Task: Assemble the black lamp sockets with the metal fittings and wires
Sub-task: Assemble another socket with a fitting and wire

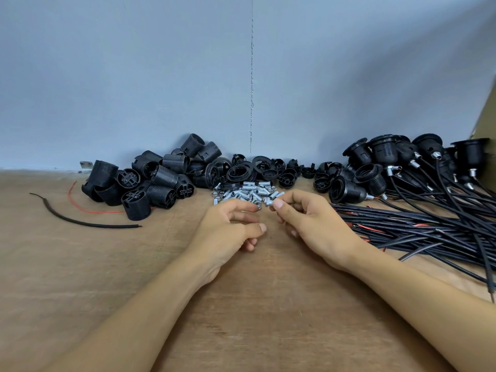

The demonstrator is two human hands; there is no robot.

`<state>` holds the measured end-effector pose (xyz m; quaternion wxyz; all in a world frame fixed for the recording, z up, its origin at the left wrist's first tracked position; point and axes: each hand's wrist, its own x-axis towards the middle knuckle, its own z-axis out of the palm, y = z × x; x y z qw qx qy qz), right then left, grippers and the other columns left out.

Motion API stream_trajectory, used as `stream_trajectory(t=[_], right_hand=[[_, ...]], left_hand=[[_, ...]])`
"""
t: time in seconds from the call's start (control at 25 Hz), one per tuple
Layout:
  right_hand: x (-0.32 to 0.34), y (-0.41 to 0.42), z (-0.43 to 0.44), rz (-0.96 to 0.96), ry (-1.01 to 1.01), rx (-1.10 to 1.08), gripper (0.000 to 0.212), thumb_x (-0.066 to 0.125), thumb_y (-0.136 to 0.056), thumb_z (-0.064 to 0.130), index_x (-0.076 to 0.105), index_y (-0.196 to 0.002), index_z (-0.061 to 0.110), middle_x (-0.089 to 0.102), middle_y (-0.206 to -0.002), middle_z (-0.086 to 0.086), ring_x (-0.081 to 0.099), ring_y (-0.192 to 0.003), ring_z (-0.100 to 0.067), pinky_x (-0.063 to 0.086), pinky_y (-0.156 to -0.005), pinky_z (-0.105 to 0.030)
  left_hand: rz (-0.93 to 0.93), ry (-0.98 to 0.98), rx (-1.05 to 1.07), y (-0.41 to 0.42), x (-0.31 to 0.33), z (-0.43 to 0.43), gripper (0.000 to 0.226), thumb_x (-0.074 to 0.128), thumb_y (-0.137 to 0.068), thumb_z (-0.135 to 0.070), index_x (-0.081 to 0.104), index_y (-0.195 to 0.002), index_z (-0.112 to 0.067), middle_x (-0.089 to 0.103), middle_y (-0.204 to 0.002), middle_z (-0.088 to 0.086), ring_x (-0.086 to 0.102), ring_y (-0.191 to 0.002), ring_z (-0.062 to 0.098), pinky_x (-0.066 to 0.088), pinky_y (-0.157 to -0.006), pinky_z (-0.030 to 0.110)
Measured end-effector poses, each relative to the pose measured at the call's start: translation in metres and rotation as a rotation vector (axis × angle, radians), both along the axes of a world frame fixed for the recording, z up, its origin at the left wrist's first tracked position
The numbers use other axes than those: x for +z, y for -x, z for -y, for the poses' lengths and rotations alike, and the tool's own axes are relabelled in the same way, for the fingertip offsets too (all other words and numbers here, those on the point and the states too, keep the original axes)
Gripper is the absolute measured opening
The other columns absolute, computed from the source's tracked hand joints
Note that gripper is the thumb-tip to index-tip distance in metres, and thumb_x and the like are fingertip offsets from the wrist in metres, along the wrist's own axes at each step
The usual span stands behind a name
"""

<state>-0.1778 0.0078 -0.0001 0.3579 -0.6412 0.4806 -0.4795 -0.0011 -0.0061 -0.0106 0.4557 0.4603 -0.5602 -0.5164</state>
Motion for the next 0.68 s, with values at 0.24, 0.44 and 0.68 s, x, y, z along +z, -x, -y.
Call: stream_trajectory(t=[0.24, 0.44, 0.68], right_hand=[[0.0000, 0.0002, -0.0005, 0.003, -0.007, 0.020, 0.018, 0.059, -0.100, 0.026, 0.065, -0.092, 0.012, 0.062, -0.069, 0.007, 0.045, -0.051, -0.006, 0.038, -0.051, -0.014], [0.0006, 0.0010, -0.0005, 0.030, -0.019, 0.024, 0.018, 0.058, -0.100, 0.026, 0.065, -0.089, 0.013, 0.061, -0.068, 0.007, 0.043, -0.051, -0.006, 0.037, -0.051, -0.014], [-0.0001, 0.0012, 0.0011, 0.080, -0.043, 0.026, 0.020, 0.058, -0.100, 0.026, 0.066, -0.092, 0.009, 0.061, -0.068, 0.006, 0.043, -0.050, -0.005, 0.037, -0.050, -0.013]], left_hand=[[-0.017, 0.005, 0.049, 0.0035, 0.0012, -0.0002, 0.025, 0.079, -0.087, -0.014, 0.067, -0.109, -0.017, 0.071, -0.086, 0.009, 0.060, -0.049, 0.012, 0.048, -0.045, 0.022], [-0.002, 0.027, 0.014, 0.0036, 0.0000, -0.0006, 0.033, 0.083, -0.083, -0.015, 0.066, -0.111, -0.022, 0.071, -0.083, 0.005, 0.059, -0.049, 0.010, 0.048, -0.046, 0.021], [0.048, 0.019, 0.045, 0.0035, -0.0011, 0.0007, 0.034, 0.078, -0.087, -0.008, 0.066, -0.117, -0.017, 0.072, -0.088, 0.008, 0.060, -0.048, 0.010, 0.048, -0.046, 0.020]])
